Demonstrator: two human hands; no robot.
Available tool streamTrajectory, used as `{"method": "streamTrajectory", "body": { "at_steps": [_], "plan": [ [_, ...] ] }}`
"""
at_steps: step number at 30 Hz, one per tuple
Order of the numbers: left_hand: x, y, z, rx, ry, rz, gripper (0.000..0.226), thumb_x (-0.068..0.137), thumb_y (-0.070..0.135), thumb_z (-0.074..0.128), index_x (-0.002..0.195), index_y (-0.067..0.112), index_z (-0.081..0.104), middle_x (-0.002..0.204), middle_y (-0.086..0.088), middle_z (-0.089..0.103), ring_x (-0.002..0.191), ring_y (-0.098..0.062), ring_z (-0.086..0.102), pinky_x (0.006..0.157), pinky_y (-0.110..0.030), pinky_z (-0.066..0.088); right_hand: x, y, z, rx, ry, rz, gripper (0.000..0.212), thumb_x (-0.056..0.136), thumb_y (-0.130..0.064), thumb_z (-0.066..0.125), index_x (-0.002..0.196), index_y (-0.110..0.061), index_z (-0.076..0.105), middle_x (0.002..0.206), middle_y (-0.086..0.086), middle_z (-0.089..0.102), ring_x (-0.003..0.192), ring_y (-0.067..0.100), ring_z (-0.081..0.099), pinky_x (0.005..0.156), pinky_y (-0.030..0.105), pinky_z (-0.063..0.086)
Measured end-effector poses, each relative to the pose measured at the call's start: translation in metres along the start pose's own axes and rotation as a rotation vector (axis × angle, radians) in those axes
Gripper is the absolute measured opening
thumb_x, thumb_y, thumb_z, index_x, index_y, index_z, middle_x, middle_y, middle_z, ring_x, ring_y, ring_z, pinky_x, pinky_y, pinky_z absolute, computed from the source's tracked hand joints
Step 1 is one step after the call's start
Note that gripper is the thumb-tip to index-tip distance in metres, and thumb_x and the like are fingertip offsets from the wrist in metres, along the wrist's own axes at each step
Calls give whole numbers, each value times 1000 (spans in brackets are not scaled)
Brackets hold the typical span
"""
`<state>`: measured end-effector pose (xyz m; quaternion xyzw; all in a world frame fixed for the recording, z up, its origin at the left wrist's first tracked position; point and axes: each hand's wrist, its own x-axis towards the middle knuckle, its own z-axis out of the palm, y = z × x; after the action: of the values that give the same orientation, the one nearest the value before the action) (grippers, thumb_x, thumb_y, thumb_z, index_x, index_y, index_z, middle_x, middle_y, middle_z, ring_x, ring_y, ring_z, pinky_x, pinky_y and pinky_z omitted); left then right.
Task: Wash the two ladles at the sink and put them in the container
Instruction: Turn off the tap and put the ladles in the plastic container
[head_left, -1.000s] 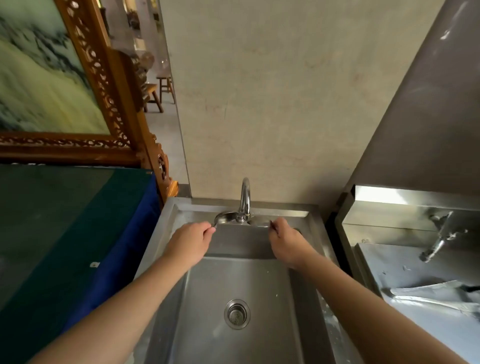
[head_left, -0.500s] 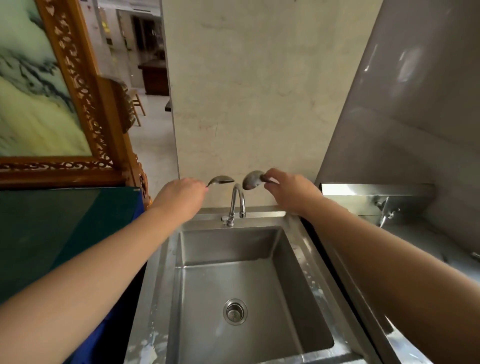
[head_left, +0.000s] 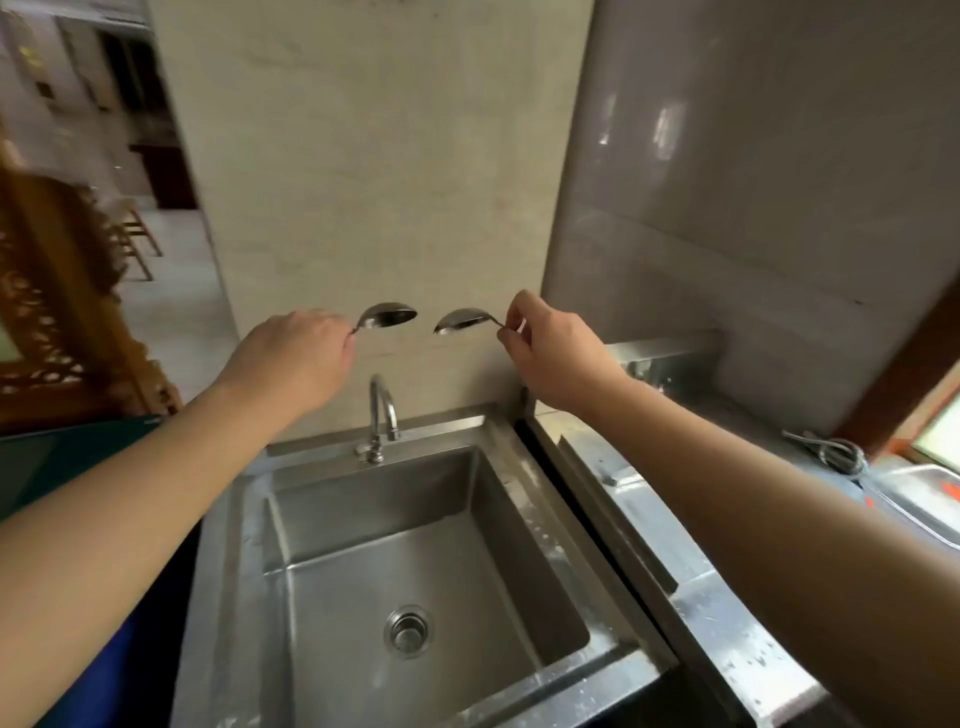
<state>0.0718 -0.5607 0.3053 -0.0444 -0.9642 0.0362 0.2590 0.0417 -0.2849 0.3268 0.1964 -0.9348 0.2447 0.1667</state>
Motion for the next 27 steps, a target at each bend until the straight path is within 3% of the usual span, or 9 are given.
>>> {"method": "streamTrajectory", "body": {
  "at_steps": [3,5,7,9,12,17,22,27],
  "plan": [
    [15,41,14,-167,-36,-9,33,99,25,46,69,18,58,57,0,55,49,-19,51,45,-27,33,-21,44,-19,81,-3,131,13,99,-32,58,96,-20,59,85,1,69,67,18,61,57,32,48],
    [25,74,23,-331,-127,-40,34,98,29,48,69,19,62,60,0,63,49,-21,58,46,-30,42,-37,77,-32,181,13,241,15,96,-32,63,90,-19,62,75,-5,65,60,12,56,53,29,44],
    [35,116,34,-560,-246,-100,30,98,31,51,77,21,70,71,5,72,50,-17,67,50,-31,53,-55,115,-48,344,37,372,16,94,-30,68,90,-15,66,69,-3,63,56,15,58,51,32,53],
    [44,168,46,-817,-347,-199,23,97,26,57,82,22,74,76,5,74,44,-11,66,44,-26,53,-78,159,-64,520,84,498,15,92,-25,72,88,-11,68,68,2,60,53,16,59,44,29,55],
    [50,247,63,-1121,-531,-371,20,97,16,56,88,11,74,81,-9,72,43,-15,60,46,-30,55,-115,230,-87,799,153,682,14,91,-18,74,82,-10,67,66,4,57,45,15,56,43,26,53],
    [58,390,85,-1212,-734,-432,17,94,10,59,95,5,75,73,-9,60,47,-16,58,43,-28,53,-190,364,-136,1125,235,970,8,96,-8,66,88,-7,65,74,12,53,49,18,55,47,27,56],
    [77,548,104,-1180,-846,-427,11,89,0,63,96,5,70,63,-15,65,46,-16,63,41,-24,52,-284,484,-191,1246,337,1207,4,95,-4,58,94,-3,62,70,9,46,51,16,51,45,27,57],
    [104,681,126,-1168,-904,-367,12,88,-2,62,90,2,73,71,-20,65,53,-22,62,51,-30,55,-373,549,-233,1306,389,1348,21,95,-4,59,78,-2,72,54,6,57,58,18,57,45,28,59]
  ]
}}
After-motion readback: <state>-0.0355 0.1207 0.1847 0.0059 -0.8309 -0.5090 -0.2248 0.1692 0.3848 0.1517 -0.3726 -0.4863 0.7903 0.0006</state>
